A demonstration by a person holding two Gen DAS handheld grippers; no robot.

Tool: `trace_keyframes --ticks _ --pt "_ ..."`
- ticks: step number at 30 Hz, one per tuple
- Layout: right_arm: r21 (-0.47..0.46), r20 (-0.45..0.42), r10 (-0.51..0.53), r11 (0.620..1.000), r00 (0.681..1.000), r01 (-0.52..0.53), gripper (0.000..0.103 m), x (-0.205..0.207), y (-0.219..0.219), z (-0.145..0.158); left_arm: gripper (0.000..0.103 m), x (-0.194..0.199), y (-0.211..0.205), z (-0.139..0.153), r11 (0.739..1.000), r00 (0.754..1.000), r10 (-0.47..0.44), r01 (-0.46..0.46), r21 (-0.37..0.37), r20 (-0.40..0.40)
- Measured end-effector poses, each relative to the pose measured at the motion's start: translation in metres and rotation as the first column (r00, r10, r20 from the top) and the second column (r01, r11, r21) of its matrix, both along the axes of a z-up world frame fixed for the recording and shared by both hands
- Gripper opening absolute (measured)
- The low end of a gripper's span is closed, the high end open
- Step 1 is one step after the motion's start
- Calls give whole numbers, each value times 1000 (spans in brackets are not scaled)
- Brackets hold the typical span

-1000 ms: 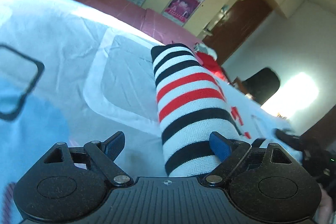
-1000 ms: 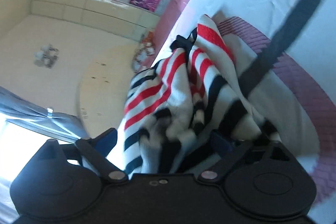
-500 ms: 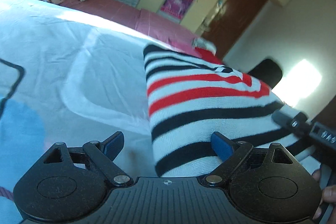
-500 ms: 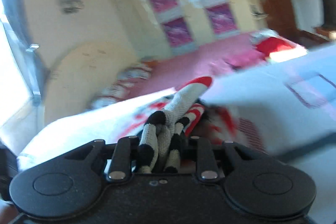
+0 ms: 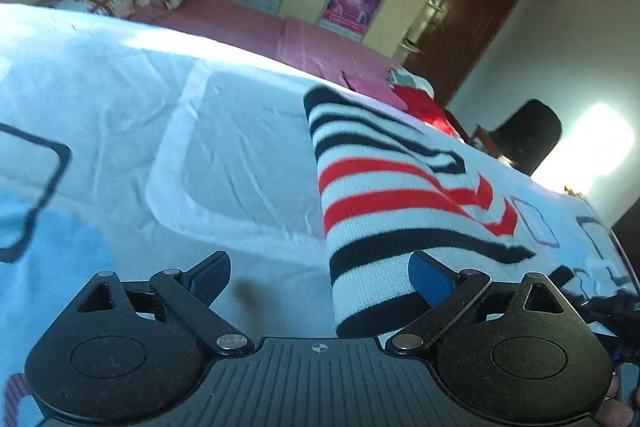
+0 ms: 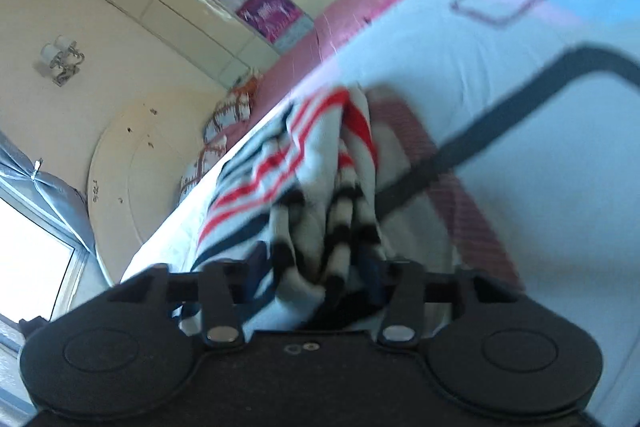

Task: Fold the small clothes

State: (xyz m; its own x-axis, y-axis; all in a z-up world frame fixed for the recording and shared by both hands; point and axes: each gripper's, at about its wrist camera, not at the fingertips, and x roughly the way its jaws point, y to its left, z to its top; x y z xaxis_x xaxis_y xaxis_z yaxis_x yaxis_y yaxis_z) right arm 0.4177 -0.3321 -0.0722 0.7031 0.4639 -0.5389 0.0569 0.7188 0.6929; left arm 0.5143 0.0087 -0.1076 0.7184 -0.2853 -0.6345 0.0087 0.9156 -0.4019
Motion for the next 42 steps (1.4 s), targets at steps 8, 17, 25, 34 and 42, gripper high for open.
trace_keyframes --ticks 8,17,25,34,42 --pt "-67 20 -1 998 1000 2 16 -8 8 1 84 1 -2 0 992 999 -44 46 115 -19" --pt "-30 -7 -25 999 1000 24 16 -10 6 -16 89 -6 -4 17 980 998 -68 63 188 18" --pt "-162 126 4 987 992 17 27 11 -5 31 89 -2 -9 32 984 986 -133 119 133 100" --pt "-452 64 201 879 978 -151 1 77 39 16 90 44 -22 6 979 987 -161 161 128 -11" --pt "-307 179 116 950 977 -57 21 8 5 44 90 2 -2 15 990 991 -132 131 48 23"
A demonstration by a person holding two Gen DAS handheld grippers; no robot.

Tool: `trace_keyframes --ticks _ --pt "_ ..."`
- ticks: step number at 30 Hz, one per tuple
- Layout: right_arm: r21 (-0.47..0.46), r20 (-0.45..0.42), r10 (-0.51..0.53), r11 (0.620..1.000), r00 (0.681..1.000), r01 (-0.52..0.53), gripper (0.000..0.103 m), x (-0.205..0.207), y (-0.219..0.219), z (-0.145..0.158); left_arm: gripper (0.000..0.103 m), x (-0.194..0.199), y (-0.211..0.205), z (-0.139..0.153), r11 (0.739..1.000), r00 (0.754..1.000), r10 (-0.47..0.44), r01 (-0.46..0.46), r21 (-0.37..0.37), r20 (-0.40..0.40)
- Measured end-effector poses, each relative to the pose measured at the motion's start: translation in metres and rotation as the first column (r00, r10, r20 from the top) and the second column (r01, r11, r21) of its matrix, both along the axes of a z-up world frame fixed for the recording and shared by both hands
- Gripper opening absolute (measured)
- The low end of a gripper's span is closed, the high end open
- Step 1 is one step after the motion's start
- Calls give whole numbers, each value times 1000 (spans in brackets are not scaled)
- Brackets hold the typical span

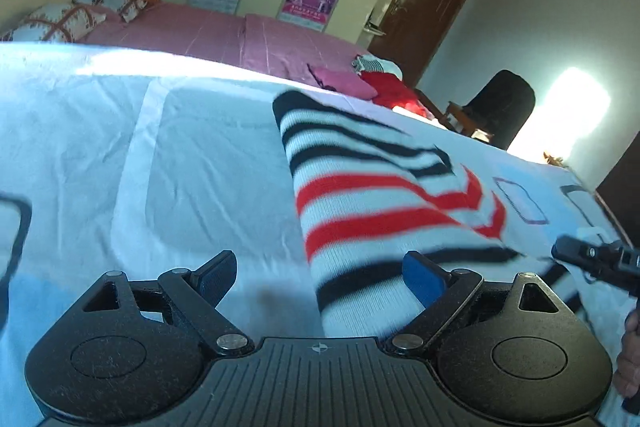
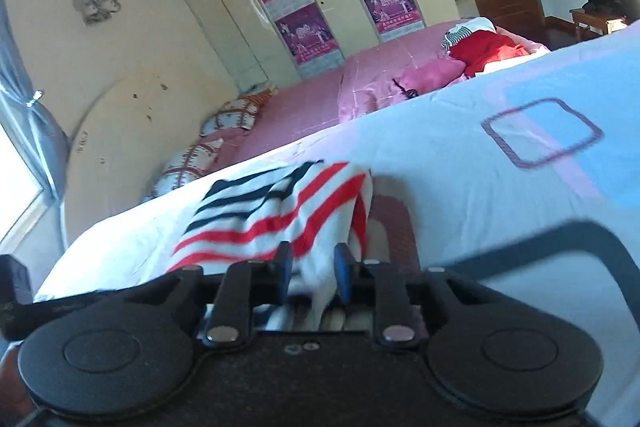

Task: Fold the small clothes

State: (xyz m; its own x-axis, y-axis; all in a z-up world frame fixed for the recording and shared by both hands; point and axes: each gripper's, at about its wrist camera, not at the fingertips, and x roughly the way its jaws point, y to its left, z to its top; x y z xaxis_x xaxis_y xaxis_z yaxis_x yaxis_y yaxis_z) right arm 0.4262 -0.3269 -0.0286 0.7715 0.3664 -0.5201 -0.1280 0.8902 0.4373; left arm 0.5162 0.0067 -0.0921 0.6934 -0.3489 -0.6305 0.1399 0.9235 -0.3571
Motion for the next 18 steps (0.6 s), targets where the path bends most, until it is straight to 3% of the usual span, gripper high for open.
trace_keyframes --ticks 2,4,5,7,9,11,14,18 --pt "-3 -39 42 999 998 -43 17 -10 5 -9 90 -12 3 -3 1000 1000 12 -12 -4 8" --pt "-84 -121 57 994 991 -67 16 -14 17 -30 90 -21 9 -8 999 1000 30 -30 -24 -6" --pt "-85 -109 47 995 993 -57 15 -20 17 -36 90 -24 11 -11 999 999 34 -34 -21 -10" --pt "-32 -117 24 999 993 -27 15 -21 12 -35 90 -27 15 -15 999 999 34 -34 -17 -12" --pt "4 -96 12 1000 995 -12 30 -22 8 -24 90 -26 20 -11 999 999 36 -36 1 -13" --pt "44 -57 -5 999 998 8 35 -16 1 -14 90 -22 22 -2 999 999 36 -36 28 14" --pt "150 -72 -18 988 997 29 40 6 -17 -14 90 -8 22 9 1000 999 5 -5 -8 39" --pt "198 -113 3 980 994 20 44 40 -24 -25 90 11 7 17 997 997 -59 61 -37 57"
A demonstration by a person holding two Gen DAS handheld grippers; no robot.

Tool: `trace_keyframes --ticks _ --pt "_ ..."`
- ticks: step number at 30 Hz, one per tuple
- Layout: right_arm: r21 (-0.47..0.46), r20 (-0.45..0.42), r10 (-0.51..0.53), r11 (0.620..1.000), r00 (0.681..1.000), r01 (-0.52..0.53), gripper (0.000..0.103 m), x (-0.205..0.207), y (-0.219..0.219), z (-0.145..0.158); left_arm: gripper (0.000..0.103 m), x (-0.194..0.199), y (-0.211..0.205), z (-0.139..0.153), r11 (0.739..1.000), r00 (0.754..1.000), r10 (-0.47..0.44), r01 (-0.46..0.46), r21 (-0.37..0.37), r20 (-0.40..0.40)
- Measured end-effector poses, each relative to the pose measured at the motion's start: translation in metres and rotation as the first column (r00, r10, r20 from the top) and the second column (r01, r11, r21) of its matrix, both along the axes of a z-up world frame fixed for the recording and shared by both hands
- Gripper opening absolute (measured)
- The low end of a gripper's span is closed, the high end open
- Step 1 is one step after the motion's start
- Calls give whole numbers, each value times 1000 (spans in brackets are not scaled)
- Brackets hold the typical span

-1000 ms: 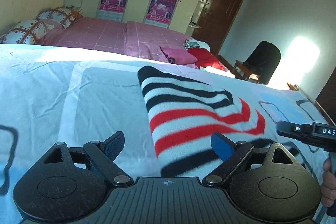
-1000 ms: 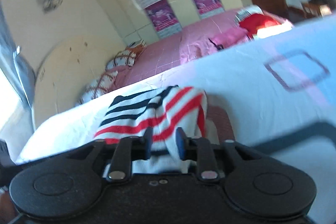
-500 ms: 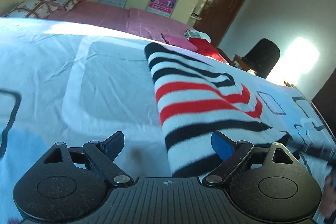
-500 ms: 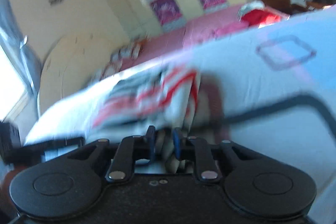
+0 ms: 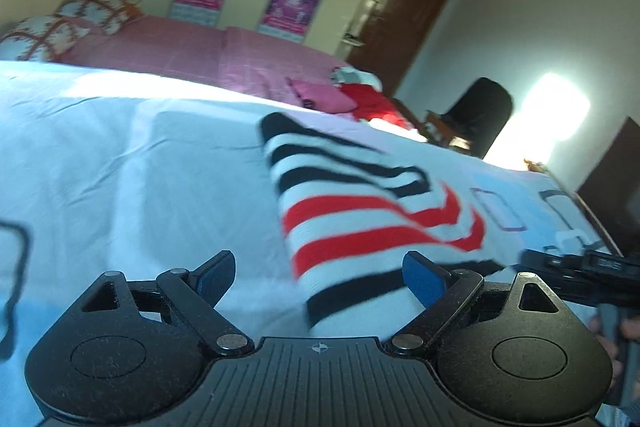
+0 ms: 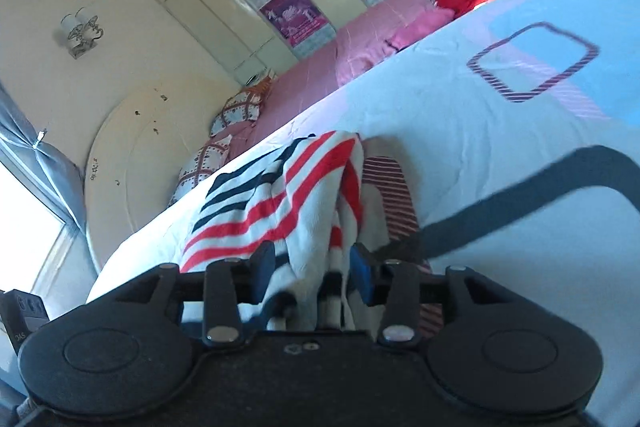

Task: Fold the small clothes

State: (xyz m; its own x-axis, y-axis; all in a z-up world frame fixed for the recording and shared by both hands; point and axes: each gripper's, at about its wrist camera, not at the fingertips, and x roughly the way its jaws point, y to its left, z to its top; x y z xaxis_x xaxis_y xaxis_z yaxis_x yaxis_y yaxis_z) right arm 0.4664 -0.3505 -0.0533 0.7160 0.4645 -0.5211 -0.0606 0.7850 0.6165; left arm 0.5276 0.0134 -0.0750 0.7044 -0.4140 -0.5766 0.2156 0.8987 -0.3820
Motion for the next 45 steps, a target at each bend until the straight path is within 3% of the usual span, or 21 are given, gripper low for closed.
trace_keyframes --ticks 3,5,6,8,19,23,27,33,35,36,40,43,45 --pt "-14 15 49 999 999 -48 46 13 9 -6 90 15 -11 -9 1000 1000 -22 22 -9 -18" --pt "-92 -27 59 994 998 -61 48 24 19 -16 90 27 -17 -27 1000 996 -7 9 24 -83" --pt "-111 -67 60 992 996 -67 51 31 22 -25 90 30 -16 -36 1000 994 -4 5 5 -108" --pt "-36 -79 46 998 996 -49 51 33 16 -29 90 32 -12 -38 999 993 1 -5 -36 -115" --pt "164 -120 143 979 982 -123 67 38 -12 -42 90 35 -14 -31 999 993 -48 47 -12 -109" --pt "246 -147 205 955 968 -165 71 45 -20 -49 90 37 -11 -33 988 981 -131 118 -96 -142" --pt "313 -166 264 928 950 -203 79 46 -30 -50 89 38 -4 -43 948 946 -253 201 -246 -201" --pt "319 -177 313 915 933 -247 79 50 -27 -49 87 46 7 -61 903 937 -271 168 -396 -221" --pt "320 -174 324 912 930 -258 73 58 -21 -49 86 52 5 -65 891 937 -274 163 -425 -215" --pt "313 -175 328 912 928 -263 66 66 -15 -50 86 55 1 -66 888 939 -274 163 -429 -210" --pt "264 -167 355 915 920 -305 57 96 17 -49 86 73 -22 -66 899 943 -258 154 -410 -211" --pt "241 -162 374 912 913 -331 52 91 17 -46 75 72 -27 -65 912 942 -259 165 -376 -214" --pt "275 -149 370 906 917 -321 47 84 7 -50 65 71 -21 -69 905 942 -256 155 -395 -216"
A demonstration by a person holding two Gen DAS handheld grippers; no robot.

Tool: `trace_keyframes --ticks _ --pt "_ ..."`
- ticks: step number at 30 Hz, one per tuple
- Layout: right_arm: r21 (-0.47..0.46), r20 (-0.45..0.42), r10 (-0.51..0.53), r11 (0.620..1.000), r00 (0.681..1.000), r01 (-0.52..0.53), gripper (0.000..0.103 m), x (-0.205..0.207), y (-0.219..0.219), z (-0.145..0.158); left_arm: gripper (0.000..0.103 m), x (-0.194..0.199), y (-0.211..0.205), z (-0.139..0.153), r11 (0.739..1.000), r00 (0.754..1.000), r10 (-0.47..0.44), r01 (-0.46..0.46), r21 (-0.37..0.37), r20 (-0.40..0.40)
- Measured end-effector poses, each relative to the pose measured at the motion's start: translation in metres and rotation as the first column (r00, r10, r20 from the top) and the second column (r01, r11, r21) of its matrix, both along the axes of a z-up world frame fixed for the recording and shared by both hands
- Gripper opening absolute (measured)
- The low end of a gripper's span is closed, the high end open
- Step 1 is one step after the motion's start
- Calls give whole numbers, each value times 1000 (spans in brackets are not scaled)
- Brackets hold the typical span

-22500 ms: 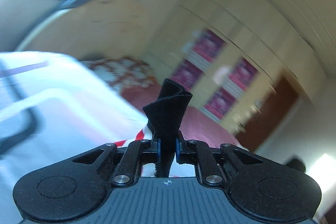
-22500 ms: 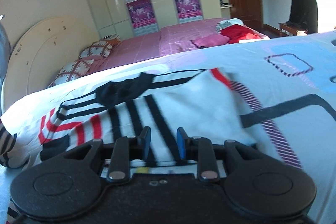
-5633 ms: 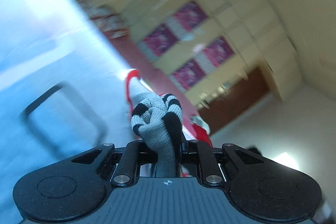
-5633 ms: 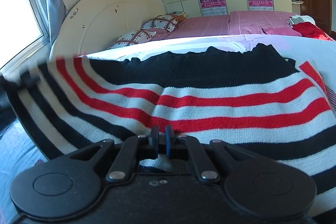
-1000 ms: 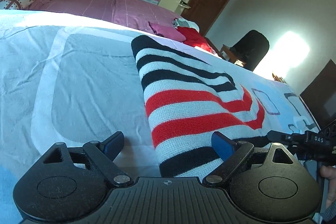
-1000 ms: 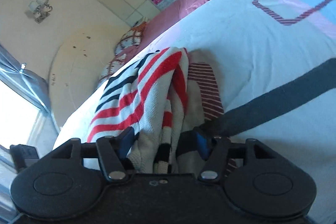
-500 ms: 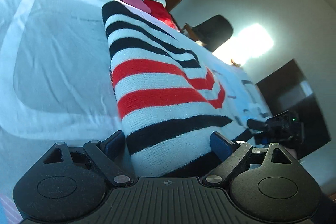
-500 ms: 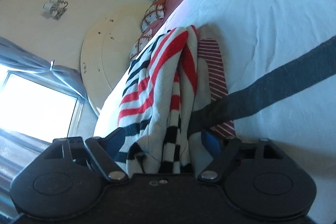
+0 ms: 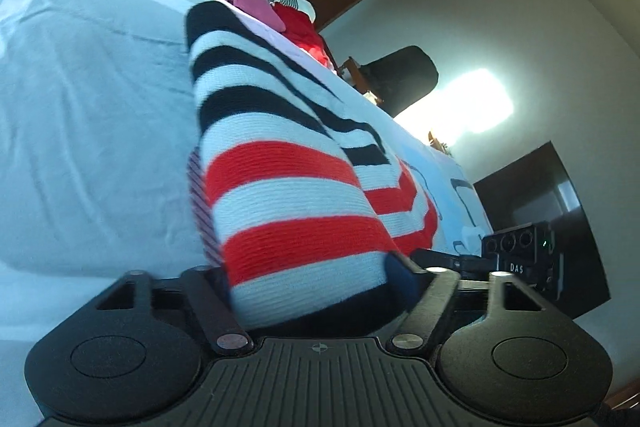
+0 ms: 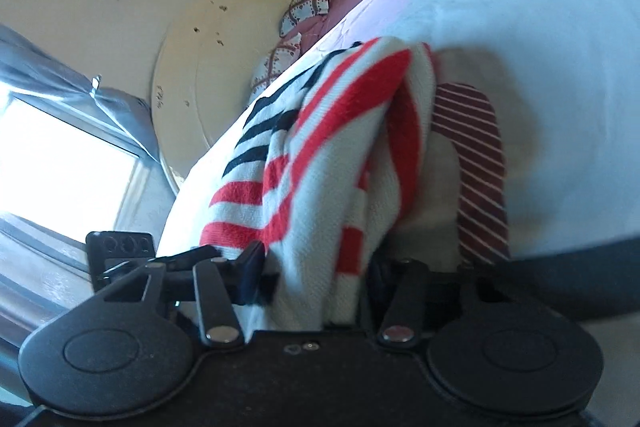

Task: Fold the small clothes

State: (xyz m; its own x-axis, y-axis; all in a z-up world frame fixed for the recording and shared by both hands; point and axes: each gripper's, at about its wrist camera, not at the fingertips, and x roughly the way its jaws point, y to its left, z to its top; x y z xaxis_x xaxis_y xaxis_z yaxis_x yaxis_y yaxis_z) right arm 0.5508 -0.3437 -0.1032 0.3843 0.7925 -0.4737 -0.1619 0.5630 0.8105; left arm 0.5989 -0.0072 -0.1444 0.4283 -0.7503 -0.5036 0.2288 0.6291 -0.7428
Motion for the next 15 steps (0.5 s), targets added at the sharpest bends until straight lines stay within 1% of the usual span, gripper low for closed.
trace_keyframes --ticks 1,2,4,5,6,8,12,15 --pt "26 2 -11 1000 1000 11 44 -2 -4 -3 65 0 2 -2 1000 1000 7 -7 -16 -1" --pt "34 7 -20 999 1000 20 43 -3 -5 -5 65 0 0 -3 1000 1000 13 -13 -20 5" --pt "10 25 -27 1000 999 26 43 -2 1 -3 65 0 -6 -2 1000 1000 19 -19 -11 19" --pt "-8 38 -25 1000 999 25 43 -2 5 -1 57 1 -6 -2 1000 999 28 -27 -16 23" --pt "-22 55 -24 999 998 25 41 -3 8 1 53 0 -6 -2 999 999 34 -33 -27 25" --pt "-25 80 -23 999 997 25 38 -7 6 5 49 -3 -5 0 999 998 40 -39 -31 46" --pt "-22 117 -31 999 993 33 37 -16 3 12 48 -8 -9 15 1000 995 19 -19 -2 99" --pt "8 143 -50 999 988 49 37 -22 -1 21 48 -10 -12 27 1000 993 20 -19 -15 118"
